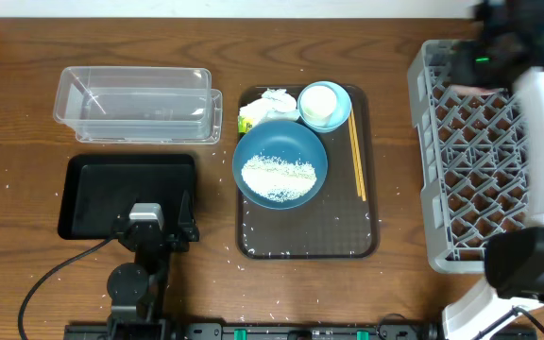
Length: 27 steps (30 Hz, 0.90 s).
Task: Sort waste into correct bins and load items into the dishwasher rack
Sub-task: 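Carry the pink cup to the dish rack and place it upside down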
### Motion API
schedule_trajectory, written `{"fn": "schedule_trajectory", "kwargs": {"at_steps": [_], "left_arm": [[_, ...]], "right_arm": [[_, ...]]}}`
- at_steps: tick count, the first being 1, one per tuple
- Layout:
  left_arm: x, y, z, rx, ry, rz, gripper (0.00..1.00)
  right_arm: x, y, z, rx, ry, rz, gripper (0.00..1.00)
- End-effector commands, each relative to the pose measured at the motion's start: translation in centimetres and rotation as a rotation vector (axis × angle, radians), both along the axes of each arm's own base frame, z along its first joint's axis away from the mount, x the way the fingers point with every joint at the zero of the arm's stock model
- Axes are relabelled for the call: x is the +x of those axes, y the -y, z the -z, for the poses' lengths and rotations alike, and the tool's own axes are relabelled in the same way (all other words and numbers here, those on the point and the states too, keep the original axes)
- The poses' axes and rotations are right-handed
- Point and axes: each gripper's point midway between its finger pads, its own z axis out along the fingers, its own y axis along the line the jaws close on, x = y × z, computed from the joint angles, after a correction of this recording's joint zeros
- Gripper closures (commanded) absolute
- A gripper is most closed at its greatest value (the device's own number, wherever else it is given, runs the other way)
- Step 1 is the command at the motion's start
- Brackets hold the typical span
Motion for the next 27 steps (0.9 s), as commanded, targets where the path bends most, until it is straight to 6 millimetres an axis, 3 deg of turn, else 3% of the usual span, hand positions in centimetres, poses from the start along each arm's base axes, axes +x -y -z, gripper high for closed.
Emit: {"fn": "schedule_trajectory", "kwargs": {"at_steps": [1, 7, 11, 13, 19, 27], "left_arm": [[-0.1, -0.3, 1.6, 0.009, -0.047, -0.017, 0.09], [-0.1, -0.3, 1.6, 0.009, -0.047, -0.017, 0.10], [-0.1, -0.3, 1.6, 0.009, -0.047, -0.017, 0.10], [-0.1, -0.3, 1.6, 0.009, -0.047, -0.017, 0.09], [-0.1, -0.3, 1.6, 0.009, -0.047, -0.017, 0.10], [-0.1, -0.3, 1.6, 0.009, -0.047, -0.017, 0.09]], "right_arm": [[0.4, 1.6, -1.2, 0.186, 0.090, -0.089, 0.99], [0.6, 6.5, -3.0, 0.488, 0.245, -0.084, 0.99], [1.1, 7.6, -2.5, 0.660, 0.305, -0.149, 0.99], [1.5, 8.1, -1.3, 0.736, 0.307, -0.158, 0.99], [2.1, 12.4, 2.0, 0.828, 0.344, -0.114, 0.99], [1.1, 19.1, 2.5, 0.835, 0.499, -0.092, 0.99]]}}
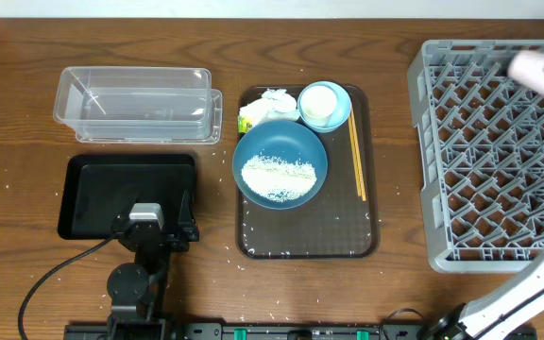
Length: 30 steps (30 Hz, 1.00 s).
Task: Sort waste into correct bins and load items into the dishwasher rack
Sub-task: 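Carry the pink cup to the dish rack and place it upside down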
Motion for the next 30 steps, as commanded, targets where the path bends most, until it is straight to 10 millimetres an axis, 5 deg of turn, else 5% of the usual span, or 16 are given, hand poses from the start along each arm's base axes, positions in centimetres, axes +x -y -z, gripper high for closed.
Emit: {"fn": "schedule_trajectory", "kwargs": {"at_steps": [1, 5, 16, 30], "left_arm": [[-0.1, -0.3, 1.6, 0.009, -0.047, -0.016, 0.09], [-0.1, -0.3, 1.6, 0.009, -0.047, -0.016, 0.09], [-0.1, -0.3, 1.6, 0.009, -0.047, -0.016, 0.09], [-0.1, -0.3, 1.6, 0.009, -0.047, -0.016, 0.09]], "right_arm": [[-1.0, 1.8, -1.2, 0.026, 0.089, -0.002, 0.99], [-1.2, 3.6, -0.4, -0.036, 0.124, 0.019, 0.99], [-1.5, 6.1, 6.3, 0.027, 0.033, 0.060, 0.97], [-7.1, 11.9, 10.4, 0.081, -0.189, 0.260, 0.95]]}}
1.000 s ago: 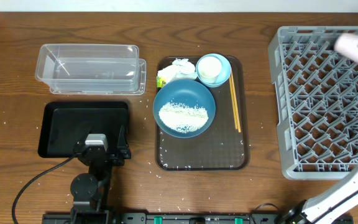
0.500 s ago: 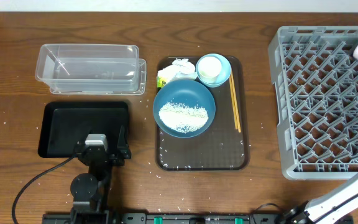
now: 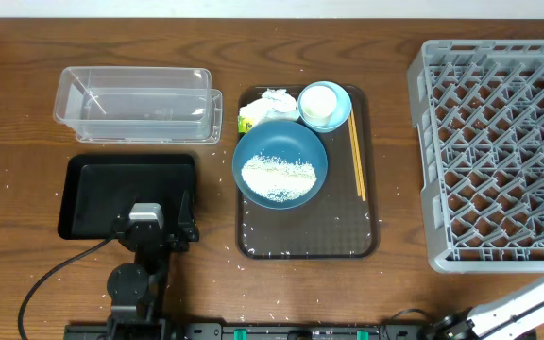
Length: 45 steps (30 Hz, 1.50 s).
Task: Sort waste into correct bins and load items into the dishwasher rack
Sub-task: 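Carry the pink cup to the dish rack and place it upside down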
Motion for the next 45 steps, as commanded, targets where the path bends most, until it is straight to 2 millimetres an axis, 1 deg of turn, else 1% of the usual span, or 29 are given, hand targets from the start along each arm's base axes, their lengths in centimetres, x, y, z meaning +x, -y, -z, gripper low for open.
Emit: {"fn": "schedule_trajectory", "kwargs": {"at_steps": [1, 3, 7, 12, 13, 16, 19, 21, 23, 25, 26, 27, 28, 29, 30, 31, 33, 35, 38, 40, 43, 45], "left_arm": [[-0.1, -0.3, 1.6, 0.009, -0.047, -0.016, 0.10], [-0.1, -0.3, 1.6, 0.009, -0.047, -0.016, 0.09], [-0.1, -0.3, 1.6, 0.009, -0.047, -0.016, 0.09], [-0.1, -0.3, 1.6, 0.009, -0.047, -0.016, 0.09], [-0.1, -0.3, 1.6, 0.009, -0.047, -0.016, 0.09], [-0.1, -0.3, 1.6, 0.009, -0.047, -0.016, 0.09], [-0.1, -0.3, 1.6, 0.009, -0.047, -0.016, 0.09], [-0.1, -0.3, 1.6, 0.009, -0.047, -0.016, 0.09], [-0.1, -0.3, 1.6, 0.009, -0.047, -0.016, 0.09], [-0.1, -0.3, 1.6, 0.009, -0.047, -0.016, 0.10], [-0.1, -0.3, 1.6, 0.009, -0.047, -0.016, 0.10], [-0.1, -0.3, 1.6, 0.009, -0.046, -0.016, 0.09], [-0.1, -0.3, 1.6, 0.009, -0.048, -0.016, 0.10], [-0.1, -0.3, 1.6, 0.009, -0.048, -0.016, 0.10], [-0.1, -0.3, 1.6, 0.009, -0.048, -0.016, 0.09], [-0.1, -0.3, 1.6, 0.009, -0.048, -0.016, 0.09], [-0.1, -0.3, 1.6, 0.009, -0.049, -0.016, 0.09], [-0.1, -0.3, 1.6, 0.009, -0.048, -0.016, 0.09], [-0.1, -0.3, 1.6, 0.009, -0.048, -0.016, 0.09], [-0.1, -0.3, 1.6, 0.009, -0.048, -0.016, 0.10], [-0.1, -0.3, 1.6, 0.009, -0.048, -0.016, 0.09], [-0.1, -0.3, 1.6, 0.009, -0.048, -0.016, 0.10]], "right_arm": [[-1.8, 2.4, 2.7, -0.041, -0.119, 0.075, 0.94], [-2.4, 2.9, 2.7, -0.034, -0.123, 0.090, 0.92], [-3.3, 3.4, 2.0, -0.029, -0.134, 0.111, 0.83], [-4.1, 4.1, 0.4, -0.087, -0.202, 0.160, 0.69], [-4.4, 4.4, 0.0, -0.102, -0.237, 0.188, 0.69], [-5.2, 5.2, -2.0, -0.170, -0.314, 0.270, 0.69], [-6.2, 6.1, -4.6, -0.218, -0.396, 0.400, 0.69], [-6.8, 6.4, -6.7, -0.227, -0.427, 0.487, 0.69], [-6.8, 6.0, -9.2, -0.231, -0.399, 0.529, 0.68], [-6.3, 5.1, -11.4, -0.258, -0.353, 0.524, 0.66], [-6.0, 4.7, -12.0, -0.270, -0.341, 0.518, 0.65], [-5.5, 4.2, -12.6, -0.284, -0.327, 0.508, 0.61], [-5.0, 3.6, -12.7, -0.293, -0.323, 0.496, 0.56], [-4.4, 3.1, -12.7, -0.301, -0.324, 0.482, 0.56], [-3.8, 2.5, -12.2, -0.319, -0.334, 0.466, 0.58], [-2.9, 2.0, -11.4, -0.346, -0.357, 0.449, 0.66], [-1.7, 1.2, -9.7, -0.391, -0.409, 0.429, 0.78], [-0.4, 0.5, -7.5, -0.430, -0.474, 0.418, 0.85], [1.8, -1.0, -3.9, -0.447, -0.535, 0.365, 0.88], [2.4, -1.5, -2.2, -0.432, -0.556, 0.344, 0.90], [2.7, -1.4, 0.3, -0.400, -0.598, 0.336, 0.95], [2.4, -1.1, 1.5, -0.386, -0.623, 0.334, 0.95]]}}
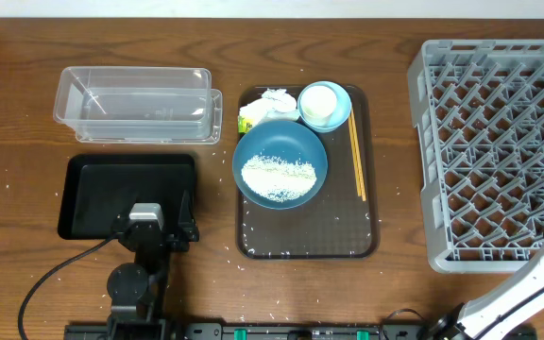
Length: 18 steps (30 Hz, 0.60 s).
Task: Sort waste into correct bins and load items into the dishwasher rack
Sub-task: 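Carry the pink cup to the dish rack and place it upside down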
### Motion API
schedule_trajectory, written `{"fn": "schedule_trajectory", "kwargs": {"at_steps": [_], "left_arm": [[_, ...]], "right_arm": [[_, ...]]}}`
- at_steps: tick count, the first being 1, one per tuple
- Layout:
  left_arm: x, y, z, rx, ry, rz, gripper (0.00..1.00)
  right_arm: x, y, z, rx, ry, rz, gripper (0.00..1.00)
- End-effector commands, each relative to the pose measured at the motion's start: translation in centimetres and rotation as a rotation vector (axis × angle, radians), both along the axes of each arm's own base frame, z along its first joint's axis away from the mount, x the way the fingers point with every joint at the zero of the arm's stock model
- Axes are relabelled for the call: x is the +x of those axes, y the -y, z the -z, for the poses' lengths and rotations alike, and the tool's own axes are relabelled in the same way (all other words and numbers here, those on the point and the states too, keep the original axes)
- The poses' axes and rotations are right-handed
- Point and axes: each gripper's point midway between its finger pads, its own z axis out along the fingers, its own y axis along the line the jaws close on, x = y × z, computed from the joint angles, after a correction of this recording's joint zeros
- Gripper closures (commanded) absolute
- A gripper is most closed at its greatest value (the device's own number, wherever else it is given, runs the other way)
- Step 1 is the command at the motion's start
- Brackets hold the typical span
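Observation:
A brown tray (310, 231) lies mid-table. On it are a blue bowl of rice (280, 166), a small blue cup (324, 104), a pair of chopsticks (356, 156), a crumpled white tissue (272, 98) and a yellow-green wrapper (246, 122). The grey dishwasher rack (480, 151) stands on the right with nothing in it. My left gripper (149, 222) rests at the front edge of the black bin (102, 189), well away from the tray; its jaws cannot be made out. Of the right arm (536, 283) only links show at the right edge, and its gripper is out of view.
A clear plastic bin (140, 104) stands behind the black bin at the left. Rice grains are scattered on the wooden table (395, 198) around the tray. A pale blurred part hangs over the rack's right edge.
The pale part at the rack's right edge is lower in the picture, and more of the right arm shows at the bottom right. Left arm and all items are unchanged.
At first the right arm loomed over the right part of the rack. Then it stood at the right edge, only a pale part over the rack's far corner. Later it was almost out of view, and now slightly more shows. Nothing on the tray moved.

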Motion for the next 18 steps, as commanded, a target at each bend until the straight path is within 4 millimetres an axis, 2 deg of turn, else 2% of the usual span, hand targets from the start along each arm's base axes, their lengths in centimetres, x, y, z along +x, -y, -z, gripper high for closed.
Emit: {"fn": "schedule_trajectory", "kwargs": {"at_steps": [1, 6, 10, 14, 18], "left_arm": [[-0.1, -0.3, 1.6, 0.009, -0.048, -0.017, 0.09], [-0.1, -0.3, 1.6, 0.009, -0.048, -0.017, 0.10], [-0.1, -0.3, 1.6, 0.009, -0.048, -0.017, 0.09], [-0.1, -0.3, 1.6, 0.009, -0.048, -0.017, 0.09], [-0.1, -0.3, 1.6, 0.009, -0.049, -0.017, 0.10]], "right_arm": [[-1.1, 1.5, 1.9, -0.001, -0.054, 0.053, 0.96], [-3.5, 3.5, 2.9, -0.021, -0.137, 0.134, 0.99], [-5.2, 4.8, 2.7, -0.003, -0.151, 0.184, 0.99], [-7.0, 6.2, 0.9, 0.014, -0.137, 0.268, 0.99], [-8.3, 7.0, -2.7, -0.001, -0.069, 0.298, 0.98]]}}
